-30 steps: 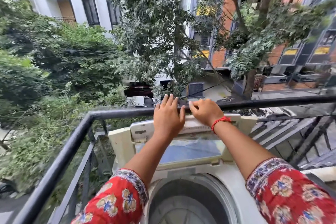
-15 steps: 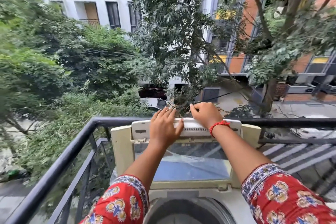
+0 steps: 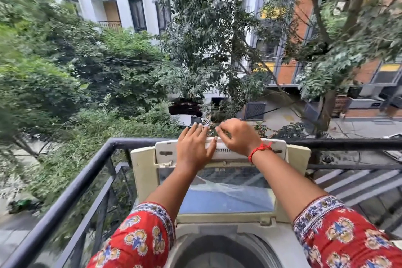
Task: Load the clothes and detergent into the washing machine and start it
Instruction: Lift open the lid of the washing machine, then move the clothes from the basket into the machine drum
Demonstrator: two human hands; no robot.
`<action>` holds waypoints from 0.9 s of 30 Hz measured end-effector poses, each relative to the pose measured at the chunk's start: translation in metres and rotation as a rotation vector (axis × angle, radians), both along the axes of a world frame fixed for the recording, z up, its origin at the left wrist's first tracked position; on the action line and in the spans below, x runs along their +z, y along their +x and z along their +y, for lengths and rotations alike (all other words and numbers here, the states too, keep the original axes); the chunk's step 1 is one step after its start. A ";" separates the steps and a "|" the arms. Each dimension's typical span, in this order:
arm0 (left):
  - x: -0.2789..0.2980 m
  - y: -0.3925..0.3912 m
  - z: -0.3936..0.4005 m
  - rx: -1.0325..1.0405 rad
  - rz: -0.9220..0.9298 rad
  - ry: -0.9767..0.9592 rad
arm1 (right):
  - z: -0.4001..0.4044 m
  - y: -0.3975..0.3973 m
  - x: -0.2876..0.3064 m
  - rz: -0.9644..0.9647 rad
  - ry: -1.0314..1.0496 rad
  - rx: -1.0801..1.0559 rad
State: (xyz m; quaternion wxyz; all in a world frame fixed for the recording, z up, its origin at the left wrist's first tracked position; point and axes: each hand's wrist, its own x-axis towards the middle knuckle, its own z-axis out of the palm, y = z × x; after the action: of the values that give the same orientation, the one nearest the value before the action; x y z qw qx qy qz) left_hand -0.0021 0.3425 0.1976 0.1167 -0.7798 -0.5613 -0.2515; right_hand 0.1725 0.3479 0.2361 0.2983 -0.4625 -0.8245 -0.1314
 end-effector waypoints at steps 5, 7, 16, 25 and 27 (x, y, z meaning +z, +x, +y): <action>0.004 -0.003 -0.012 -0.024 0.014 0.004 | -0.019 -0.008 -0.009 -0.006 0.036 -0.027; 0.004 -0.005 -0.019 -0.034 0.001 0.003 | -0.025 -0.013 -0.011 -0.026 0.010 -0.064; 0.004 -0.011 -0.043 -0.074 -0.037 -0.029 | -0.052 -0.032 -0.005 -0.093 -0.037 -0.124; 0.018 -0.026 -0.070 -0.018 -0.104 0.030 | -0.074 -0.053 0.015 -0.125 0.007 -0.163; 0.025 -0.028 -0.075 -0.017 -0.135 0.037 | -0.080 -0.057 0.021 -0.132 0.016 -0.164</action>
State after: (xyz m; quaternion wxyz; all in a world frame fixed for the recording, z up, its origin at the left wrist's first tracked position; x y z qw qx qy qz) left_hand -0.0298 0.2679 0.2226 0.0905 -0.7636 -0.5563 -0.3149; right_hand 0.1158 0.2679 0.2568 0.2351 -0.5163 -0.8008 -0.1921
